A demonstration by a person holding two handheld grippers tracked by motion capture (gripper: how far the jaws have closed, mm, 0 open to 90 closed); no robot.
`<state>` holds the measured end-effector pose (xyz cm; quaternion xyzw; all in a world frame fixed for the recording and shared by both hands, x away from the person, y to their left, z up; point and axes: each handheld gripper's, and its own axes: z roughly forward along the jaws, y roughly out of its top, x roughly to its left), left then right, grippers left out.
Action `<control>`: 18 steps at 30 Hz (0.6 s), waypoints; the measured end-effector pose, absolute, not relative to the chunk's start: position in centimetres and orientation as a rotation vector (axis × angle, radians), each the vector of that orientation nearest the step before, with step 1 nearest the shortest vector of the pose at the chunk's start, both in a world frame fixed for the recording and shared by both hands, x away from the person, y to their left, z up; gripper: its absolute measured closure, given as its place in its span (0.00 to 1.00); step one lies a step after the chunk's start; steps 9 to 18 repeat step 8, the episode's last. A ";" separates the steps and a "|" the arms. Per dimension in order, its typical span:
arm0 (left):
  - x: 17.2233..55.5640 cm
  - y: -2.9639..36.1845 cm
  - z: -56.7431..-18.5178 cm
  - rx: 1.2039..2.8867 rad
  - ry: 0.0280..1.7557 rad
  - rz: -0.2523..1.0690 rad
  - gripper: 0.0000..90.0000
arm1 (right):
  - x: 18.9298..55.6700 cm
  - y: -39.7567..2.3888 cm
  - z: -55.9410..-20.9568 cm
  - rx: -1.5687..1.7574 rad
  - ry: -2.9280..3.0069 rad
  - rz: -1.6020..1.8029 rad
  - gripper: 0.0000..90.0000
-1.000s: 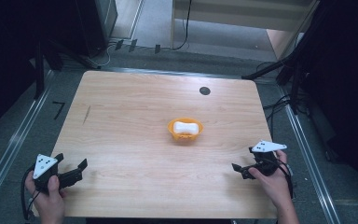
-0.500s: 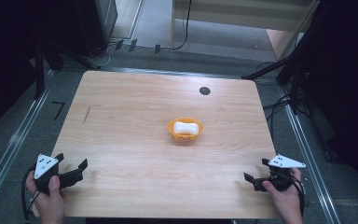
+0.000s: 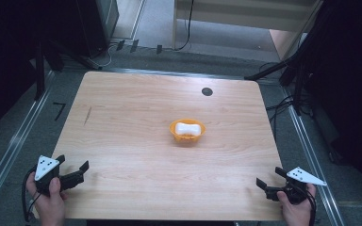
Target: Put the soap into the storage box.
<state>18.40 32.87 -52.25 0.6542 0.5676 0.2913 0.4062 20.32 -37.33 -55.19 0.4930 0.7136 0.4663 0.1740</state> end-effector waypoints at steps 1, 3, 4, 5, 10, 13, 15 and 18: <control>18.4 32.9 -52.3 1.648 1.433 0.732 0.10 | 20.3 -37.3 -55.2 1.398 2.018 1.320 0.00; 18.4 32.8 -52.3 1.650 1.434 0.733 0.10 | 20.3 -37.2 -55.2 1.405 2.014 1.303 0.00; 18.4 32.8 -52.3 1.657 1.433 0.736 0.10 | 20.3 -37.2 -55.2 1.397 2.015 1.299 0.01; 18.4 32.8 -52.3 1.660 1.434 0.738 0.10 | 20.3 -37.1 -55.2 1.383 2.020 1.302 0.01; 18.4 32.7 -52.3 1.667 1.429 0.744 0.10 | 20.4 -37.1 -55.2 1.416 2.013 1.287 0.03; 18.4 32.7 -52.3 1.667 1.429 0.744 0.10 | 20.4 -37.1 -55.2 1.416 2.013 1.287 0.03; 18.4 32.7 -52.3 1.667 1.429 0.744 0.10 | 20.4 -37.1 -55.2 1.416 2.013 1.287 0.03; 18.4 32.7 -52.3 1.667 1.429 0.744 0.10 | 20.4 -37.1 -55.2 1.416 2.013 1.287 0.03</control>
